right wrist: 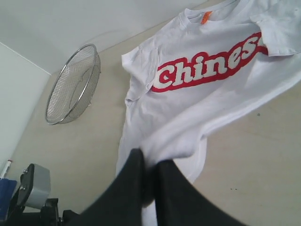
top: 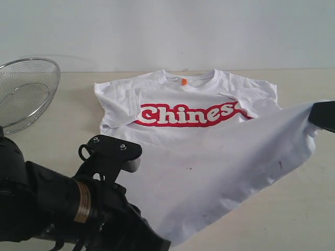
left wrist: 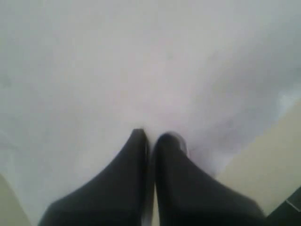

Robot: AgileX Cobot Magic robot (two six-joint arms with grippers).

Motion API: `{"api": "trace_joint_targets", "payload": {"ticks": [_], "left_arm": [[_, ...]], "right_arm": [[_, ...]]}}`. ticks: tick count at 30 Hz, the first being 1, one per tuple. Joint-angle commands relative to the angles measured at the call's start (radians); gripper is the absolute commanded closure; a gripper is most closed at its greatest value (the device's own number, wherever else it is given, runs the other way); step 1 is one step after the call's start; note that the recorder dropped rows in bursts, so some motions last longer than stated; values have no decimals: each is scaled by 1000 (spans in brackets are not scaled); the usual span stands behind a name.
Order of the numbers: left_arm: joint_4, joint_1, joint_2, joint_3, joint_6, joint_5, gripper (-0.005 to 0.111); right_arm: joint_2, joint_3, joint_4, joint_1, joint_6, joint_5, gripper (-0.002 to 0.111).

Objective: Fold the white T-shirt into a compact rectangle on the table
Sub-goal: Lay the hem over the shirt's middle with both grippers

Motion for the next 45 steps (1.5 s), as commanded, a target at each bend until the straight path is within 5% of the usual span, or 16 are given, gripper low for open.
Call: {"api": "trace_joint_targets", "payload": {"ticks": [1, 12, 18, 33, 45], "left_arm": [[-7, 33, -16, 4, -16, -21, 102], [75, 73, -137, 3, -55, -29, 102], [125, 162, -163, -1, -58, -28, 102], [335, 306, -139, -326, -58, 135, 102], [345, 344, -108, -345, -46, 164, 102]], "right_arm": [[-1, 3, 9, 4, -14, 12, 109], [-68, 3, 10, 30, 12, -14, 109], [2, 3, 12, 30, -14, -70, 109], [164, -69, 31, 30, -87, -195, 109], [417, -98, 208, 30, -278, -252, 109]]}}
